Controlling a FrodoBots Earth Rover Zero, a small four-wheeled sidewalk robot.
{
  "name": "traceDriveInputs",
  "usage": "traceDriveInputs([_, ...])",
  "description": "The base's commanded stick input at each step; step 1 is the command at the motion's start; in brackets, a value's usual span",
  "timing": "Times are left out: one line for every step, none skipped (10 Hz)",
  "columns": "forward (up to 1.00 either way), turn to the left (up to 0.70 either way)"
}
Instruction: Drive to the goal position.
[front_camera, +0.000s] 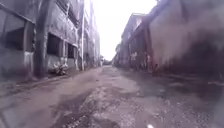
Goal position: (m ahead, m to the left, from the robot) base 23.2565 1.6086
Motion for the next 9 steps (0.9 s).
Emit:
traceDriveInputs([0.70,0.00])
traceDriveInputs([0.70,0.00])
traceDriveInputs([0.70,0.00])
traceDriveInputs([0.70,0.00])
traceDriveInputs([0.70,0.00])
traceDriveInputs([0.70,0.00])
traceDriveInputs([0.70,0.00])
traceDriveInputs([0.70,0.00])
traceDriveInputs([0.70,0.00])
